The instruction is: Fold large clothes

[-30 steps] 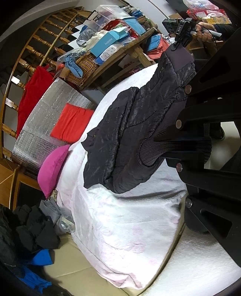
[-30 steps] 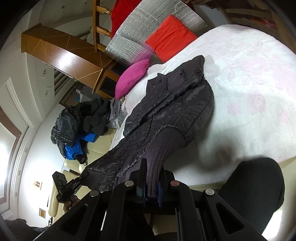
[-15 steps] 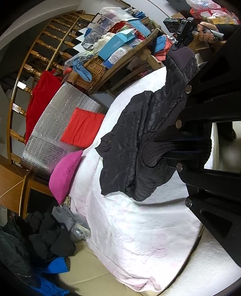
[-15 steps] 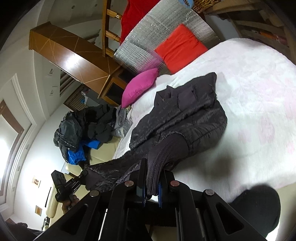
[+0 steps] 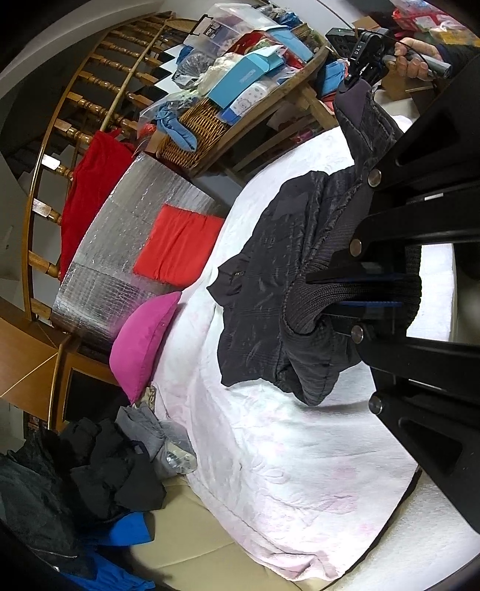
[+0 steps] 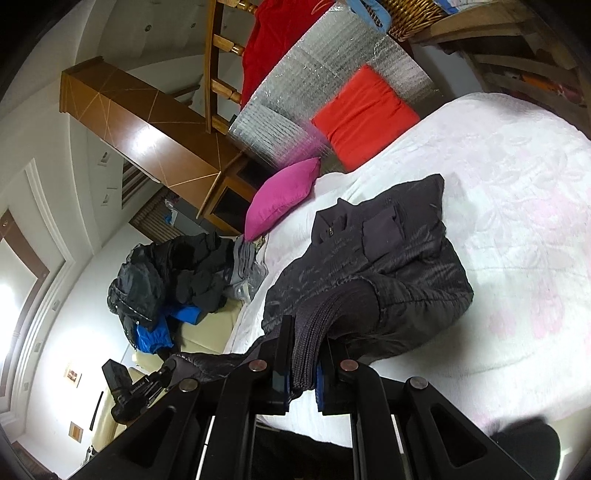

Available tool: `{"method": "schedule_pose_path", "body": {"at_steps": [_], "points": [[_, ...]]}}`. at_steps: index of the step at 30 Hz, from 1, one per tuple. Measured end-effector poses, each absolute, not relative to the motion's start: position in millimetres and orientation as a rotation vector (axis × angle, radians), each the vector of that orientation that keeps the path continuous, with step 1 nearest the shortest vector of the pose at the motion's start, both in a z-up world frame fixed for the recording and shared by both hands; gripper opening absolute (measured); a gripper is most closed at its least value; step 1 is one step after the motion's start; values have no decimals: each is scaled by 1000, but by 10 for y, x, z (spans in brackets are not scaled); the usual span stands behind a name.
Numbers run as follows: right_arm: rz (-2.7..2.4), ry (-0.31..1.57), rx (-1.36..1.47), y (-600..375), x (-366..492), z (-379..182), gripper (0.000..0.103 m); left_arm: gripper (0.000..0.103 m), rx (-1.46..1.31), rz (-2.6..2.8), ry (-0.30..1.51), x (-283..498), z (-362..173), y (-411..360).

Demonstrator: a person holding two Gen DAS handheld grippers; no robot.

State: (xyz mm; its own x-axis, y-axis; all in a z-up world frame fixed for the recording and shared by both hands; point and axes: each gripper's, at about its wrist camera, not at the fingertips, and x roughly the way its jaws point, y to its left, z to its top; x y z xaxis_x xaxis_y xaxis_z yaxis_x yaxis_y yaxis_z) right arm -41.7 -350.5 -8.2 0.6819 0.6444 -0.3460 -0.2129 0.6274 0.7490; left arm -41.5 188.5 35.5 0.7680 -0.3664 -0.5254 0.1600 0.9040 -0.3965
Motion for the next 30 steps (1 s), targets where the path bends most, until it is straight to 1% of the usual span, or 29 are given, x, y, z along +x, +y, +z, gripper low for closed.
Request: {"method": "schedule_pose_path", "body": {"at_steps": [20, 30], "points": [[501, 611, 711, -3456, -228, 146, 9, 8, -329, -289, 594, -205, 530, 1856], [480, 577, 691, -3399, -67, 284, 9, 8, -327, -286, 571, 23, 617, 1855]]}}
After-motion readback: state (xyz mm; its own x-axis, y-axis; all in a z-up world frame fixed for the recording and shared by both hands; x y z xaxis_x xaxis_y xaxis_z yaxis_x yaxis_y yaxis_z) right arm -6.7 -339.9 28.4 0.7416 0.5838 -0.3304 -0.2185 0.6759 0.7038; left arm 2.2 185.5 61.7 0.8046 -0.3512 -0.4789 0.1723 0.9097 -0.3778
